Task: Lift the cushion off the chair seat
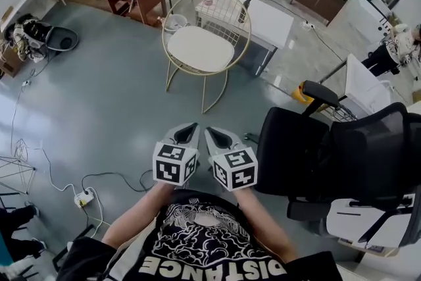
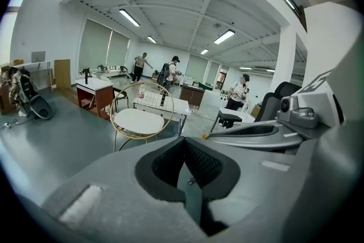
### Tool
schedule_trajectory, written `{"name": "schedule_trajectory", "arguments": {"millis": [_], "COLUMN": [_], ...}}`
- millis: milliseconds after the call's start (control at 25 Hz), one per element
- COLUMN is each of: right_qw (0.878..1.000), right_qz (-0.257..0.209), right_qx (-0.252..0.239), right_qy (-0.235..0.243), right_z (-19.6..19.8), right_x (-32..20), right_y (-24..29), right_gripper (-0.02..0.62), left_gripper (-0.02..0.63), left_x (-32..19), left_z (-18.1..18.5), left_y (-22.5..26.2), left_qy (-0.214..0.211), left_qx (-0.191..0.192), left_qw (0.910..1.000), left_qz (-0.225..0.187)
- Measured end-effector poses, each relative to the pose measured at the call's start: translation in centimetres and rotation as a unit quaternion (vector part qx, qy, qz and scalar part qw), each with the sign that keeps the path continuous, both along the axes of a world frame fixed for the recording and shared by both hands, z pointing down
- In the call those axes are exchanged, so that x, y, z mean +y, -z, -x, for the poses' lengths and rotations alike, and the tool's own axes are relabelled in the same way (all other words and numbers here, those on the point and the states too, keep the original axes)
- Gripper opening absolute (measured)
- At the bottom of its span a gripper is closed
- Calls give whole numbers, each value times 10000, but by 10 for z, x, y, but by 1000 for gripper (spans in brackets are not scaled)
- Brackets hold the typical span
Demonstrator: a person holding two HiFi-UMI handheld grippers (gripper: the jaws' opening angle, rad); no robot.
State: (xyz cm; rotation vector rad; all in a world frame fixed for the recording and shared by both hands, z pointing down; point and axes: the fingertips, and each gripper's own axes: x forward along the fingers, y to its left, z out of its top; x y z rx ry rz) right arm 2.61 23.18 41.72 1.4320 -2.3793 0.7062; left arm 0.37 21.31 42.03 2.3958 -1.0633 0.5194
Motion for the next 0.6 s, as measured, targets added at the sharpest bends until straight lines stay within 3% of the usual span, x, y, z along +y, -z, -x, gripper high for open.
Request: {"name": "schedule_trajectory", "arguments": {"millis": [600], "right_qw": [9983], "right_qz": [327], "right_qx": [318], "right_qy": [-369], "right_z": [52], "right_x": [-105], "right_y": [-9], "right_gripper": [-2], "left_gripper": [-9], "left_x": [-106], "left_z": [50], "left_y": [-11], "left_qy": [-336], "left_qx": [481], "left_qw": [9975], "left_qz": [401]}}
